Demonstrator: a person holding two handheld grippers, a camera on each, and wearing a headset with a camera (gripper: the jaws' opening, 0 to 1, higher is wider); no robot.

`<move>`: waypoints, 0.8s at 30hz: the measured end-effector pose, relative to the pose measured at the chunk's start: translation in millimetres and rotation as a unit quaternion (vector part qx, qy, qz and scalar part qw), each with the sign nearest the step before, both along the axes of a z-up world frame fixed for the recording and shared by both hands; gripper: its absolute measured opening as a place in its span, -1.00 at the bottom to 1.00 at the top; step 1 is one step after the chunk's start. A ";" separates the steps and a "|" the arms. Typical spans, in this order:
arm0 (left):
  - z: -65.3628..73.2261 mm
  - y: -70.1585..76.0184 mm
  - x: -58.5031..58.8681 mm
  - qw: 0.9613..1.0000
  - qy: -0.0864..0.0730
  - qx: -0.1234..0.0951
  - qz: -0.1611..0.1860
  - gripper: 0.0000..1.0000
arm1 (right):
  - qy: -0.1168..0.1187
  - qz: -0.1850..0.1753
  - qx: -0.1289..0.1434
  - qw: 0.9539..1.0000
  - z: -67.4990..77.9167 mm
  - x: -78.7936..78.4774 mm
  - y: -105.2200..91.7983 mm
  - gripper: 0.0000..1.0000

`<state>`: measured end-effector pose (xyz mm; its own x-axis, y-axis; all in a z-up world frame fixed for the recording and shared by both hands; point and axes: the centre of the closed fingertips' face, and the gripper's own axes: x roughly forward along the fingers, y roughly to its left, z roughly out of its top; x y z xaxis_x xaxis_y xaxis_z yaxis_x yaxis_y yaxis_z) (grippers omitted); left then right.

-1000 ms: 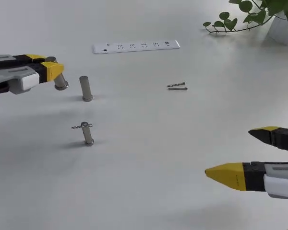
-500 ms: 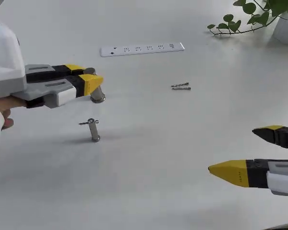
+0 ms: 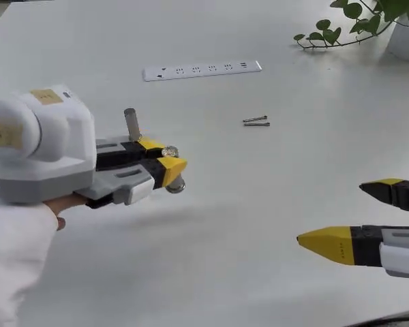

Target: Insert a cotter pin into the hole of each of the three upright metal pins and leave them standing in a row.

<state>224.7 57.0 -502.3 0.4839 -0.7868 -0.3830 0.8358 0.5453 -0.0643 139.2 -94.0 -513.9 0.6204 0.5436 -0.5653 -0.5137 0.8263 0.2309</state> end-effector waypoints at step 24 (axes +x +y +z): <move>-54.8 -15.4 -30.3 0.999 0.032 0.033 -0.006 -0.81 | 0.006 0.000 0.003 1.000 -4.6 -5.8 1.8 0.81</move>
<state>194.4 41.6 -557.1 0.4465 -0.7650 -0.4641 0.8380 0.5394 -0.0829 133.4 -92.2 -518.5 0.6133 0.5472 -0.5696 -0.5115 0.8247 0.2415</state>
